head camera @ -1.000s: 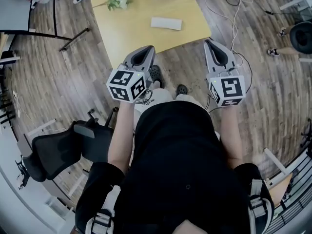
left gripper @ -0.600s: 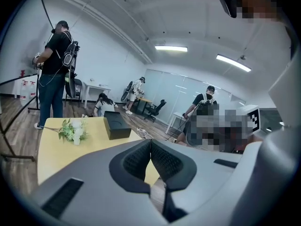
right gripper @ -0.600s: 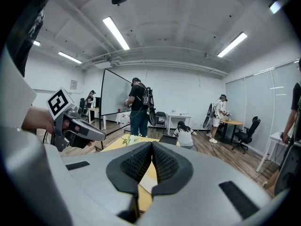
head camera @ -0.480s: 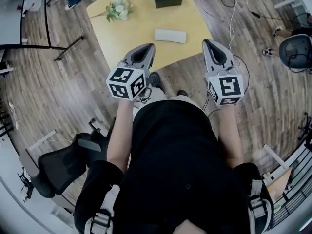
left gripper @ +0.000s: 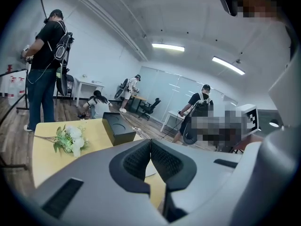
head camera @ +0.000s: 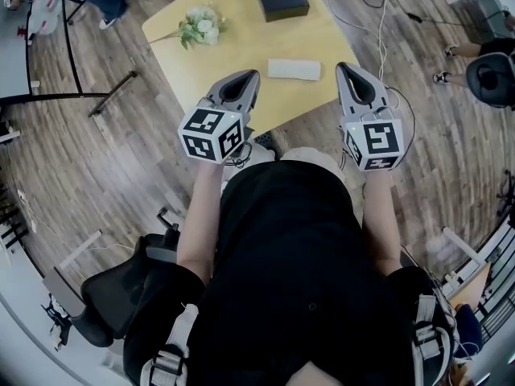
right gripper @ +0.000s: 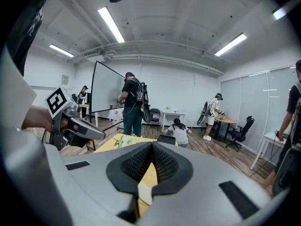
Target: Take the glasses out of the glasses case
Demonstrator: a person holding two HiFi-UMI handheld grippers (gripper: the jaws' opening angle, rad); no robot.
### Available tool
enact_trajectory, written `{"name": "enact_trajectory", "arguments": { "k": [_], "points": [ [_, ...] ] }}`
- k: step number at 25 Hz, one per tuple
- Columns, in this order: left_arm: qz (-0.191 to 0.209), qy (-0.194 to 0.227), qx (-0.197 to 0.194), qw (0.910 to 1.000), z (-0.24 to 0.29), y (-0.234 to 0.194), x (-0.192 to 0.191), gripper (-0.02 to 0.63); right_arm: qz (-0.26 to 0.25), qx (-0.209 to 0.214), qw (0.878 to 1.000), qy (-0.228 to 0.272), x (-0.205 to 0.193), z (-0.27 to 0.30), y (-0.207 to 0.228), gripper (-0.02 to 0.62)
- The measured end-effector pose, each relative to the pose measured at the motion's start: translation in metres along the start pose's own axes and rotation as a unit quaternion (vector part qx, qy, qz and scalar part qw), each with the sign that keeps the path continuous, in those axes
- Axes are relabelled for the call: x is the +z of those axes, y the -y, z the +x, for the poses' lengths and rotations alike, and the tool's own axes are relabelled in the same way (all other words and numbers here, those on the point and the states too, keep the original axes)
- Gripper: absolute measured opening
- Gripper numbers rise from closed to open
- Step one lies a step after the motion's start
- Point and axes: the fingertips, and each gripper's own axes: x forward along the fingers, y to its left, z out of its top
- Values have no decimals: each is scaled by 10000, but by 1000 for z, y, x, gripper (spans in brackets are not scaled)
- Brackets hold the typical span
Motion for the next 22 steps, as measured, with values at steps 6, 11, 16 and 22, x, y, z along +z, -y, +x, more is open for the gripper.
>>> {"name": "enact_trajectory", "arguments": {
  "k": [6,11,16,22],
  "points": [
    [-11,-16,-98,9999,0,-28,6,21,-73,-81,9999,-102,4,18,-16,23],
    [-83,-132,-219,9996,10,-35,0,21,-52,-166,9994,-301,-7,23,-14,32],
    [-177,-297,-298,9990,23,-38,-9,21,-32,-152,9986,-508,-18,30,-9,49],
    [-281,-496,-269,9980,40,-48,-26,21,-96,-49,9971,-759,-33,47,0,63]
  ]
}}
